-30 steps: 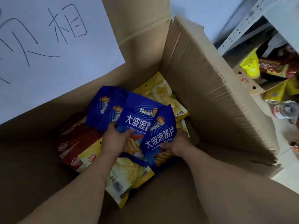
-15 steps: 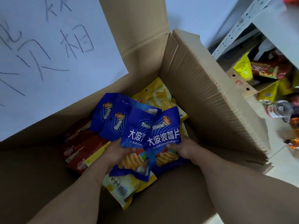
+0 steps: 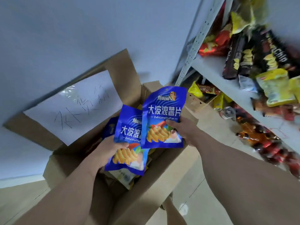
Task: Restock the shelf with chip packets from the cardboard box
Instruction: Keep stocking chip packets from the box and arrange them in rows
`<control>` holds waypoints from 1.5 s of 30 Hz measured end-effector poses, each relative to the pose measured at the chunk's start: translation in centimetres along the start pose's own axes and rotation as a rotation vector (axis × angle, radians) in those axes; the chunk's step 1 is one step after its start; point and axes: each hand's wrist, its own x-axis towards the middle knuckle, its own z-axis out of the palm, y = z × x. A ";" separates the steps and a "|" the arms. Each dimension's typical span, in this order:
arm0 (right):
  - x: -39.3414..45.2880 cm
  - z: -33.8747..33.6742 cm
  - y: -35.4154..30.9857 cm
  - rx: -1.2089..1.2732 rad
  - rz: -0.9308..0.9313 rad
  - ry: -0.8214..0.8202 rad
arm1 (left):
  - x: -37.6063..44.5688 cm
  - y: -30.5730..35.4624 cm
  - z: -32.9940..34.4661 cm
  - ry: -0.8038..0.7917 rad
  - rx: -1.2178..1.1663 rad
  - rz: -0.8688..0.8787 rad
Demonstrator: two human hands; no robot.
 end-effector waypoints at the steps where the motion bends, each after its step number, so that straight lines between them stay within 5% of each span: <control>1: -1.9 -1.1 -1.5 0.048 -0.015 0.027 | -1.5 1.4 0.4 -0.029 0.008 0.014; 8: -13.1 -13.5 -7.8 0.302 -0.197 0.276 | -8.0 10.7 8.1 -0.197 0.096 0.208; 17: -24.5 -33.9 -7.1 0.364 -0.343 0.605 | -13.1 19.2 27.3 -0.389 0.268 0.365; 27: -33.0 -53.6 -5.0 0.410 -0.446 0.718 | -16.4 23.2 48.1 -0.472 0.298 0.511; 45: -30.2 -79.6 -9.6 0.447 -0.471 0.862 | -11.8 38.2 70.5 -0.550 0.346 0.507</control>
